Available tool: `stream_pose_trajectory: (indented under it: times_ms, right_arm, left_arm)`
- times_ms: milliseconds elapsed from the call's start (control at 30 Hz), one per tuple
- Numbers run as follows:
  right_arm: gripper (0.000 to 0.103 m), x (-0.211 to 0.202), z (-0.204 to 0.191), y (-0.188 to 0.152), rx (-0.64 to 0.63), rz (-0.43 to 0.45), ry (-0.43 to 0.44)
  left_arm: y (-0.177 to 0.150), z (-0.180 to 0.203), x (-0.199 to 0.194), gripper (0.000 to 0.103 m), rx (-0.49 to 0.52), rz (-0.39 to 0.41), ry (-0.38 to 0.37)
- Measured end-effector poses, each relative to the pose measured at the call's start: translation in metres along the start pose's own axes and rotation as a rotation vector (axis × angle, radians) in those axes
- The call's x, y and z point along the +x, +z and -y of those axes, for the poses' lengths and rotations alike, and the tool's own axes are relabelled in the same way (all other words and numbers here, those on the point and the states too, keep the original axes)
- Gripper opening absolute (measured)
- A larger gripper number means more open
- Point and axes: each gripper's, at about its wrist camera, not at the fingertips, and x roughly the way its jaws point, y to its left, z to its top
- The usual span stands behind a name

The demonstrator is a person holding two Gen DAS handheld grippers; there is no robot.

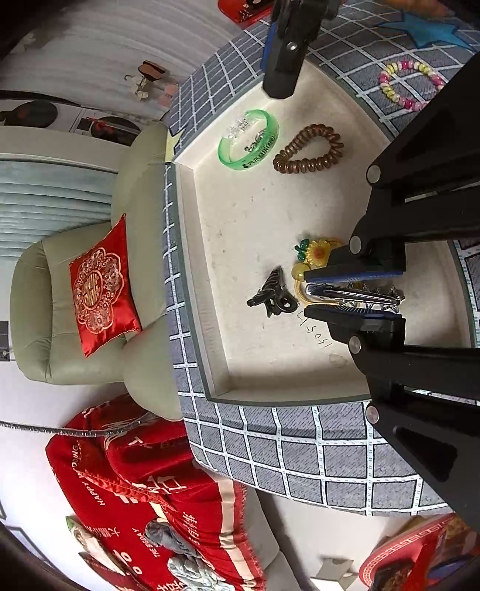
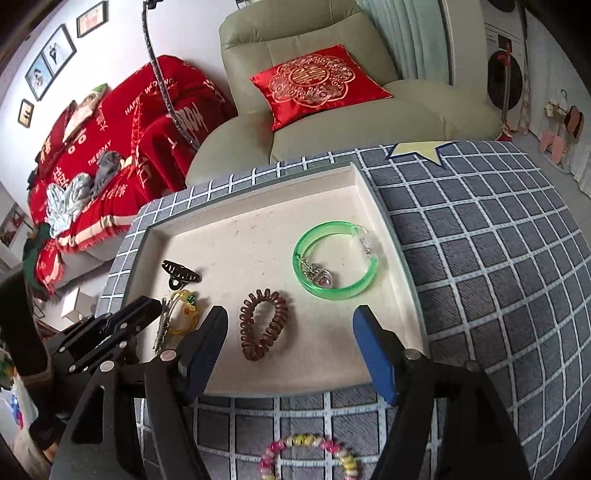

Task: Organize jewelry
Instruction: 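Move both open tools back over the remaining jewelry on the tablecloth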

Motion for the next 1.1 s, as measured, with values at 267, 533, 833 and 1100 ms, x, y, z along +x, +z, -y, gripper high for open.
stream_pose_trajectory:
  times_ms: [267, 533, 833, 1100]
  right_arm:
    - [0.076, -0.021, 0.007, -0.013, 0.009, 0.02, 0.004]
    - [0.079, -0.038, 0.014, -0.03, 0.022, 0.034, 0.0]
    - [0.084, -0.052, 0.015, -0.042, 0.022, 0.045, -0.005]
    - [0.103, -0.083, 0.004, -0.063, -0.015, 0.155, 0.028]
  left_arm:
    - [0.0, 0.004, -0.02, 0.028, -0.002, 0.032, -0.017]
    - [-0.015, 0.002, -0.04, 0.029, -0.012, 0.041, -0.033]
    - [-0.025, -0.001, -0.061, 0.103, -0.023, 0.083, 0.0]
    - [-0.053, 0.007, -0.096, 0.103, 0.024, 0.13, 0.06]
